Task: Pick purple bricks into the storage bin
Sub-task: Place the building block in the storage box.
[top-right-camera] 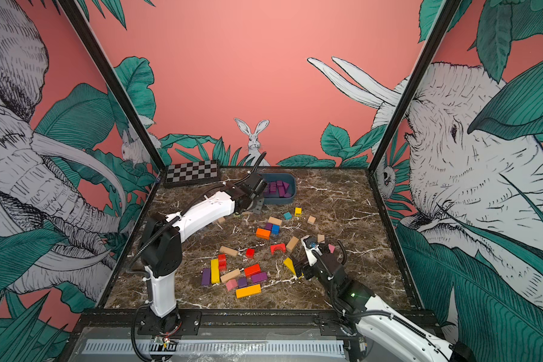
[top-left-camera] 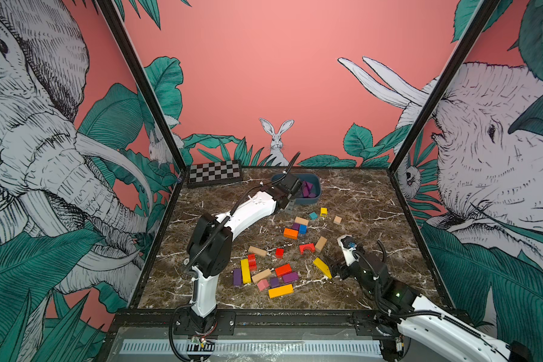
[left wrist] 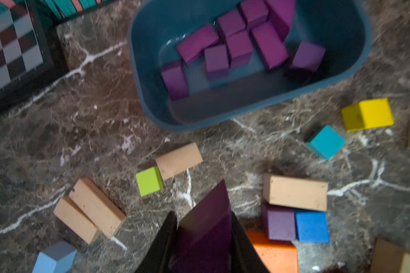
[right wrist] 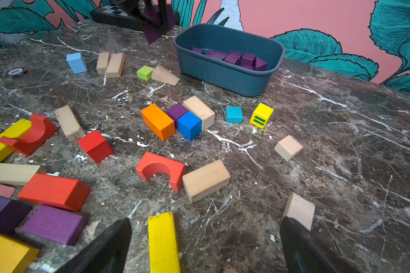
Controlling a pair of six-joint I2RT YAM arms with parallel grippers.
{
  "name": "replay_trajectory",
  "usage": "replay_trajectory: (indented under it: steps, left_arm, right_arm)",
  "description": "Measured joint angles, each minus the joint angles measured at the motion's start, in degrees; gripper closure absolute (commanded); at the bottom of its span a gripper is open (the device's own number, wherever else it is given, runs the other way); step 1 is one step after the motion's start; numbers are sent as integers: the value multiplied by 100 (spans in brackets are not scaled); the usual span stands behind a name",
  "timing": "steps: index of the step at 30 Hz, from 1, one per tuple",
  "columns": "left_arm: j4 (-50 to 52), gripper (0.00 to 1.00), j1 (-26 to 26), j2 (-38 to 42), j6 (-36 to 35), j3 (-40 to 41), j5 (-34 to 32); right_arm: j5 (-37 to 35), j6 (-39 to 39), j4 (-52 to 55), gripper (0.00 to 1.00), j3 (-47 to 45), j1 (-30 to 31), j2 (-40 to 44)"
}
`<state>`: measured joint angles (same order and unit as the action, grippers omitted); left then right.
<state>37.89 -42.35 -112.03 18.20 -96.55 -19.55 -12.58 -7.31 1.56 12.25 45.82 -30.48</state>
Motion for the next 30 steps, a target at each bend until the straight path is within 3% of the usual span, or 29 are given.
replay_trajectory:
  steps: [6,10,26,30]
  left_arm:
    - [122,70,31,-942,-267,-1598,15]
    - [92,70,66,-1469,-326,-2216,85]
    - [-227,68,695,-2981,-516,-3477,306]
    - [-249,60,789,-3123,-555,-3556,315]
  right_arm:
    - [0,2,0,0,2,0,-81]
    - [2,4,0,0,2,0,-142]
    - [2,13,-4,1,2,0,-345]
    - [0,24,-4,1,2,0,-494]
